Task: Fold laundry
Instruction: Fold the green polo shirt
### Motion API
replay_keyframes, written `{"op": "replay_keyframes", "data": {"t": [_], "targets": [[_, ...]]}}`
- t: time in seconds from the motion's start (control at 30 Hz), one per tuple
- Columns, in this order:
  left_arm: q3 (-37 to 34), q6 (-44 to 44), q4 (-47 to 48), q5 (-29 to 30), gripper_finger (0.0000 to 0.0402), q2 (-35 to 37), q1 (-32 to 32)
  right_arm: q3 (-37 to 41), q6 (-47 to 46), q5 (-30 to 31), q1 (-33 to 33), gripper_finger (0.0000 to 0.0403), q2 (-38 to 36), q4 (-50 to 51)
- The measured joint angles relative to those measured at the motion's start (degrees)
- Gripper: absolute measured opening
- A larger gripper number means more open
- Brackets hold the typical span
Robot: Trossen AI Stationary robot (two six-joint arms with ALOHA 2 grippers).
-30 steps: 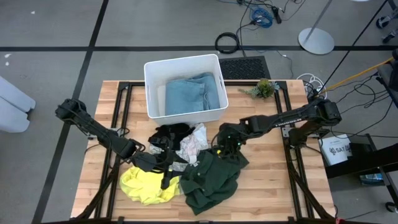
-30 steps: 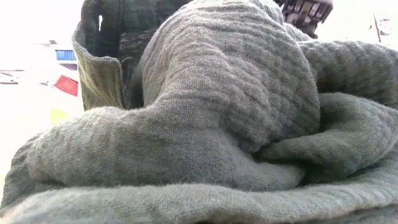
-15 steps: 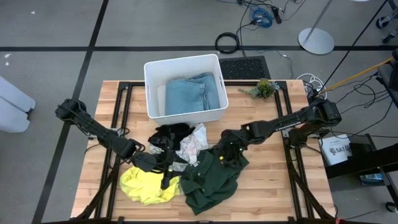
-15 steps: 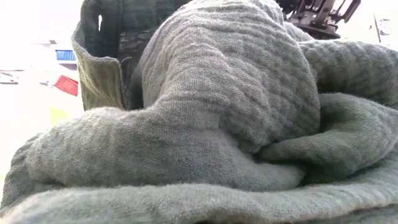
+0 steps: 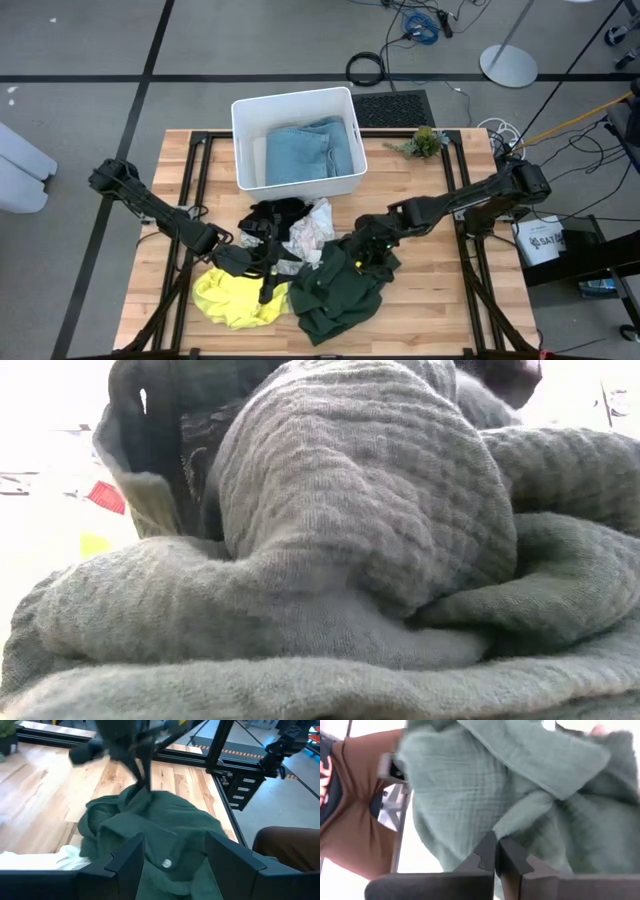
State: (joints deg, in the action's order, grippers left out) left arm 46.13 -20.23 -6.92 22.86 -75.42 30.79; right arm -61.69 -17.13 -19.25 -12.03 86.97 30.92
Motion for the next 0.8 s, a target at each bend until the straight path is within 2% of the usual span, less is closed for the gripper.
{"op": "replay_keyframes", "data": {"t": [0.17,0.33,0.53,0.67,0.8], "targets": [[0.1,1.6,-0.5,1.6,0.0217,0.2,-0.3,-19.2,4.1,7.4,-2.4,0.0,-0.9,22.7],[0.4,4.2,-1.9,1.8,0.0217,0.2,-1.7,-39.7,4.8,13.2,-5.2,0.0,-1.0,35.7],[0.5,4.7,-3.2,2.2,0.0217,0.2,-4.3,-58.8,6.1,14.8,-7.7,0.0,-1.1,40.3],[0.1,5.2,-8.1,1.3,0.0217,-0.2,-5.5,-66.6,8.3,14.8,-9.2,0.0,-1.1,40.0],[-0.7,6.7,-14.2,0.5,0.0217,-0.2,-6.7,-70.4,10.7,14.5,-10.2,0.0,-1.1,39.3]]}}
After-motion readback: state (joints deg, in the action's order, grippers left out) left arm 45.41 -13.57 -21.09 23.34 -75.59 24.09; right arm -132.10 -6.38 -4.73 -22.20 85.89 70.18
